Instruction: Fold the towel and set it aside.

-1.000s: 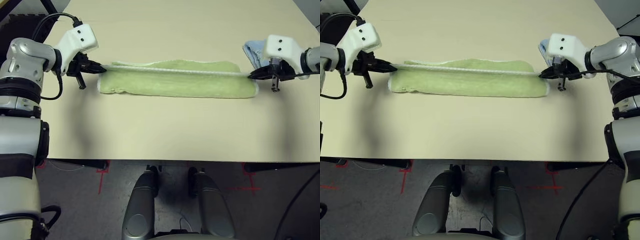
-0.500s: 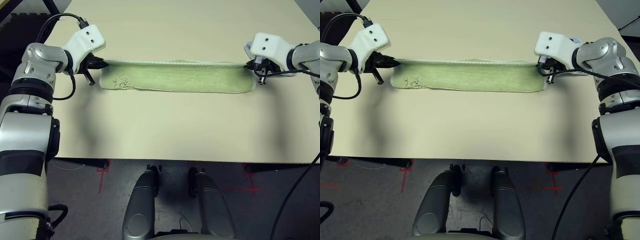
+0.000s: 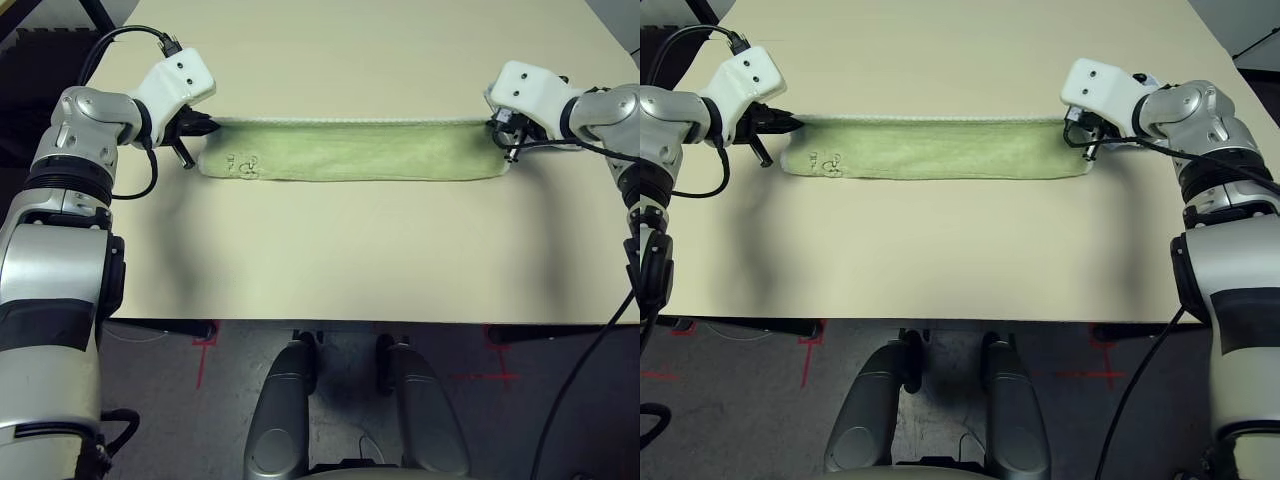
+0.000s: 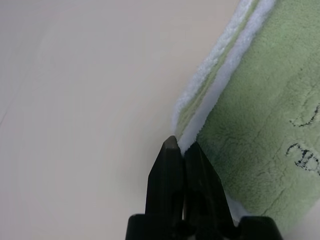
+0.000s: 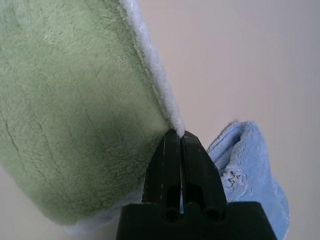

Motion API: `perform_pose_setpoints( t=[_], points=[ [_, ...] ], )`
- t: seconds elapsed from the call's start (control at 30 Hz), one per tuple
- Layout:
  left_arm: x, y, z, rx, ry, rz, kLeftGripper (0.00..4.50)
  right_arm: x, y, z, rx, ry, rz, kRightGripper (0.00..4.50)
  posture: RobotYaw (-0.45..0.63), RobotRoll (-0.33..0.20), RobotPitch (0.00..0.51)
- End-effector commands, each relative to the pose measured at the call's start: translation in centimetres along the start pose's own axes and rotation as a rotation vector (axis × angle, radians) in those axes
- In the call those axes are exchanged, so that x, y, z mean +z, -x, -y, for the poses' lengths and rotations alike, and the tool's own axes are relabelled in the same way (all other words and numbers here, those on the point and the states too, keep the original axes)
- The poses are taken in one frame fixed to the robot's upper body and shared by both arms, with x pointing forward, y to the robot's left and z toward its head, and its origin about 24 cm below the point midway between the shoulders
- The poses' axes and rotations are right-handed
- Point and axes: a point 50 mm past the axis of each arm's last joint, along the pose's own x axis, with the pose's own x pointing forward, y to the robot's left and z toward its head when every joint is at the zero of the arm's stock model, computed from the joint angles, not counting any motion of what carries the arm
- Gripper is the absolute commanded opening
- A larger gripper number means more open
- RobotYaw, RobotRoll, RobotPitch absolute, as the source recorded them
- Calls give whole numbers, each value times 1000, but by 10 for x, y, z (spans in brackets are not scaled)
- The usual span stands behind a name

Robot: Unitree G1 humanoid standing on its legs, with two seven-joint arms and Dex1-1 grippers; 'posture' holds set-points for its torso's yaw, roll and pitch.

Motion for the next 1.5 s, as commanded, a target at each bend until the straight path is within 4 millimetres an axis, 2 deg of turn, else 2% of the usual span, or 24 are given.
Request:
perform_pose_setpoints(
  t=[0.03,0.13,0.17,0.23,0.43,0.5,0.53,0.6,0.67,0.83,0.97,1.13,1.33,1.5],
  points=[
    [-8,0,2,4,25,-33,25,-6,4,5,-44,-32,-24,0,35,0,289],
    [-6,-3,2,38,-1,-18,25,-8,4,6,-64,-52,-34,0,38,0,289],
    [-3,-4,1,54,16,6,481,-9,4,6,-63,-64,-36,558,38,0,290],
    [1,-5,1,74,29,45,1072,-9,5,5,-50,-71,-21,1165,39,0,290],
    [5,1,-6,109,28,84,3436,-9,13,10,-42,-152,52,3466,35,0,287],
    [7,6,-10,106,30,93,4215,-5,17,16,-93,-176,115,4245,28,0,284],
    [9,10,-12,86,49,113,4481,1,20,23,-163,-232,207,4491,26,0,282],
    [14,15,-13,8,116,167,4481,13,27,32,-236,-367,417,4491,23,0,281],
    [19,18,-11,-97,190,240,4481,17,30,34,-209,-483,552,4491,24,0,280],
    [32,27,0,-356,362,530,4481,16,32,13,124,-764,773,4491,33,0,277],
    [29,24,15,-425,392,624,4481,5,31,-8,261,-975,763,4491,36,0,276],
    [22,19,31,-444,361,667,4481,-4,32,-22,250,-1112,753,4491,28,0,276],
    [7,7,51,-435,239,586,4481,-12,32,-32,237,-1113,674,4491,21,0,276],
    [-1,3,57,-429,172,520,4481,-22,34,-36,281,-1303,604,4491,19,0,278]
  ],
)
